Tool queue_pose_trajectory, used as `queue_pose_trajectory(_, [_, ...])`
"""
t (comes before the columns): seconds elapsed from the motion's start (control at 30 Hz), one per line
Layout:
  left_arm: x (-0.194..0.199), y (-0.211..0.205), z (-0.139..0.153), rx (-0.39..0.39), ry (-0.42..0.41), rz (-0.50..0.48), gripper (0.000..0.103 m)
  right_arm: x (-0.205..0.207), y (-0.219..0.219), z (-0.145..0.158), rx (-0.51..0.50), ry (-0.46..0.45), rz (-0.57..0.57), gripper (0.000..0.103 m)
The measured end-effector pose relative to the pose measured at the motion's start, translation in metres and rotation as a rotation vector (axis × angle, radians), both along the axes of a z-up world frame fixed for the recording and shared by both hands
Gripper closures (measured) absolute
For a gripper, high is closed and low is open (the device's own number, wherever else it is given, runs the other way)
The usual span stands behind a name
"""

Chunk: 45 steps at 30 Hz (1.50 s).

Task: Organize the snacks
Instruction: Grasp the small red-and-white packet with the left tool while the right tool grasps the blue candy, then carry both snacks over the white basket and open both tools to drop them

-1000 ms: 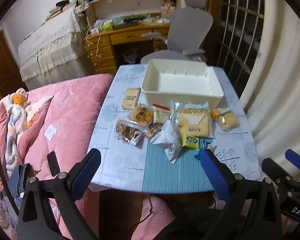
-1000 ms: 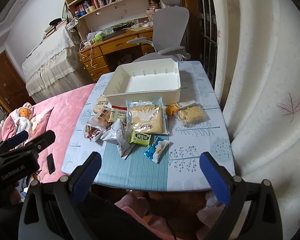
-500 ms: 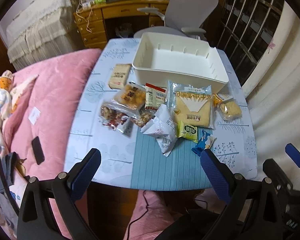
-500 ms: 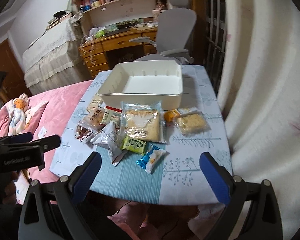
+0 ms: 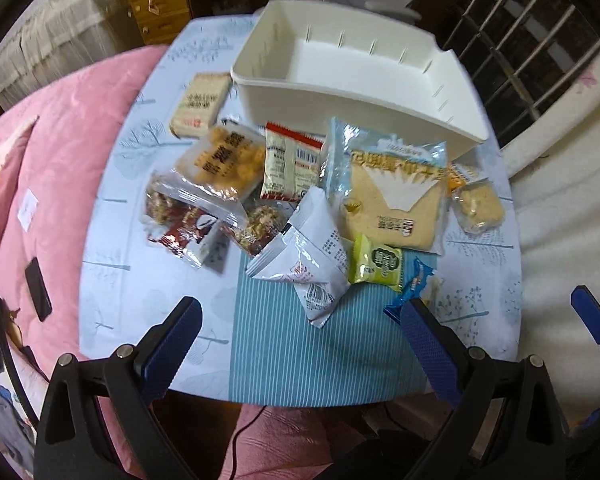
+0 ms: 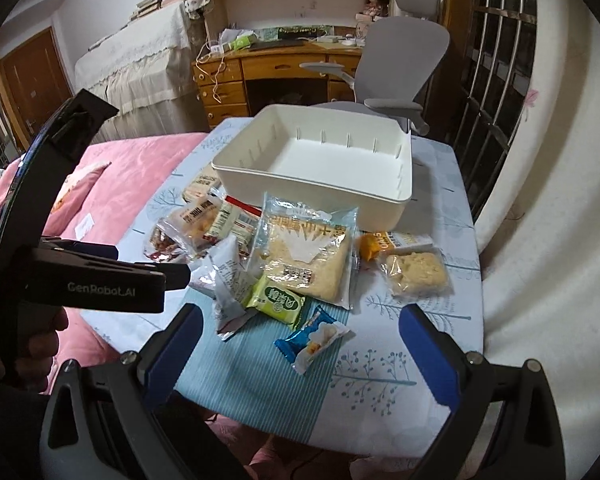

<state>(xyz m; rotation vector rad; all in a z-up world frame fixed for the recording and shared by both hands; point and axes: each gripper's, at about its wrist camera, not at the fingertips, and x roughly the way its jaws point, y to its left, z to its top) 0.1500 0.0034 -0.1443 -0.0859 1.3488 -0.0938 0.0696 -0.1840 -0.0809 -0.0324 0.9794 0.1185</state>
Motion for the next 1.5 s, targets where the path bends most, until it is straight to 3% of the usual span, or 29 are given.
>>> queue_pose_trajectory(0.17, [0.022, -0.001, -0.032, 0.012, 0.085, 0.024, 0.004, 0.016, -0.003, -0.029, -0.019, 0.043, -0.022, 0.004])
queue_pose_trajectory(0.53, [0.048, -0.01, -0.088, -0.001, 0.194, 0.014, 0.009, 0.04, -0.017, -0.108, 0.073, 0.273, -0.136, 0.004])
queue_pose_trajectory(0.8, [0.065, -0.015, -0.111, 0.011, 0.226, 0.007, 0.011, 0.049, -0.023, -0.148, 0.127, 0.415, -0.198, 0.014])
queue_pose_trajectory(0.93, [0.073, -0.02, -0.119, 0.001, 0.243, 0.012, 0.019, 0.055, -0.025, -0.161, 0.144, 0.466, -0.233, 0.023])
queue_pose_trajectory(1.2, [0.082, -0.017, -0.123, -0.021, 0.244, 0.011, 0.023, 0.064, -0.028, -0.168, 0.117, 0.484, -0.274, 0.035])
queue_pose_trajectory(1.43, [0.064, -0.011, -0.107, -0.012, 0.217, 0.007, 0.026, 0.072, -0.02, -0.163, 0.041, 0.476, -0.287, 0.065])
queue_pose_trajectory(1.5, [0.06, -0.012, -0.101, -0.009, 0.2, 0.011, 0.026, 0.071, -0.021, -0.162, 0.056, 0.481, -0.289, 0.067])
